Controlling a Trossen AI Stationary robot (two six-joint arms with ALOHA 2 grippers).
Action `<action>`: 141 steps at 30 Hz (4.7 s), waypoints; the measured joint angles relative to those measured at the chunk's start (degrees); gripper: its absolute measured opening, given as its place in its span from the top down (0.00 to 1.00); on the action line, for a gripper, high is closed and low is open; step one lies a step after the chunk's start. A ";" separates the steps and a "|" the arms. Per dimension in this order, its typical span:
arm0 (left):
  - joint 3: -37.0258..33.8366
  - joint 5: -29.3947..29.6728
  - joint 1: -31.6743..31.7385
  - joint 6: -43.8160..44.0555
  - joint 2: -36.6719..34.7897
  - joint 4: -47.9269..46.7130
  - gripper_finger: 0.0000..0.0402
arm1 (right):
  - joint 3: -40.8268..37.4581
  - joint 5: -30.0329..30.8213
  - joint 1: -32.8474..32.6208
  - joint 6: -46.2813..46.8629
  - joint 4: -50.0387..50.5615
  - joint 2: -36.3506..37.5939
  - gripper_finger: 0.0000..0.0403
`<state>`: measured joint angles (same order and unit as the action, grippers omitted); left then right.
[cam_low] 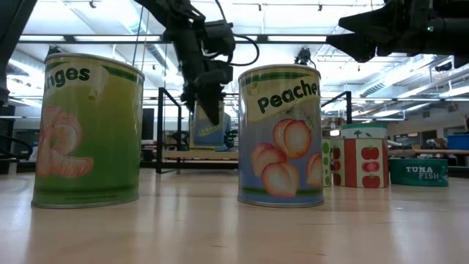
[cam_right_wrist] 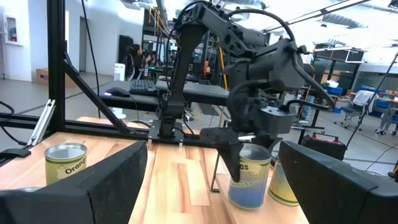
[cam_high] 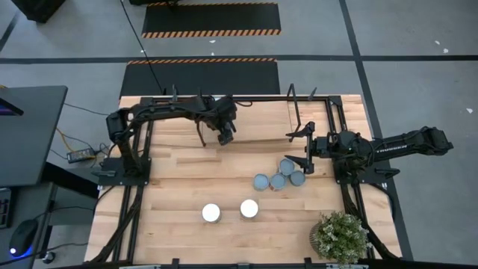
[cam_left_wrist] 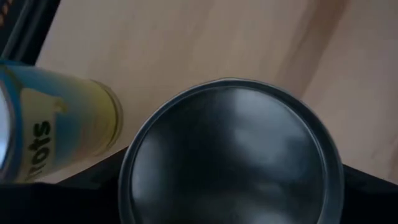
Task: Pick and place cans onto a shelf
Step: Put the canned peas on the shelf
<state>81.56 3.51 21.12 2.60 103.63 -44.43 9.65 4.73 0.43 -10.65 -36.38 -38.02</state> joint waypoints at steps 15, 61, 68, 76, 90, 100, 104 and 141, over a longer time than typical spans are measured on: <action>0.00 2.68 -1.83 -1.82 0.00 0.49 0.16 | 0.00 -0.20 0.00 -0.01 -0.07 -0.35 0.08; 0.00 3.79 -1.05 -1.28 -0.13 -2.67 0.12 | 0.00 -0.46 -0.01 0.41 -0.24 -0.35 0.08; -0.02 3.72 -1.05 -0.71 -0.13 -4.40 0.12 | 0.00 -0.45 0.00 0.41 -0.27 -0.35 0.08; -0.02 3.87 -1.05 -1.79 -0.25 -3.88 0.12 | 0.00 -0.44 0.00 0.40 -0.27 -0.35 0.08; 3.33 3.94 -1.05 -6.73 -0.31 -0.63 0.12 | 0.00 -0.44 0.00 0.30 -0.05 -0.35 0.08; 3.43 7.21 -0.91 -8.14 -0.33 1.90 0.12 | 0.00 -0.42 0.00 0.00 0.00 -0.35 0.08; 3.43 7.39 -0.94 -9.54 -0.36 2.69 0.12 | 0.00 -0.42 0.00 0.22 0.04 -0.35 0.08; 3.58 8.90 -1.86 -4.49 -1.09 -7.03 0.12 | 7.48 0.22 0.50 3.40 2.25 -16.75 0.08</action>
<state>85.14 12.40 19.26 -1.89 102.54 -51.46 17.12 4.95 0.93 -7.25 -34.13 -54.77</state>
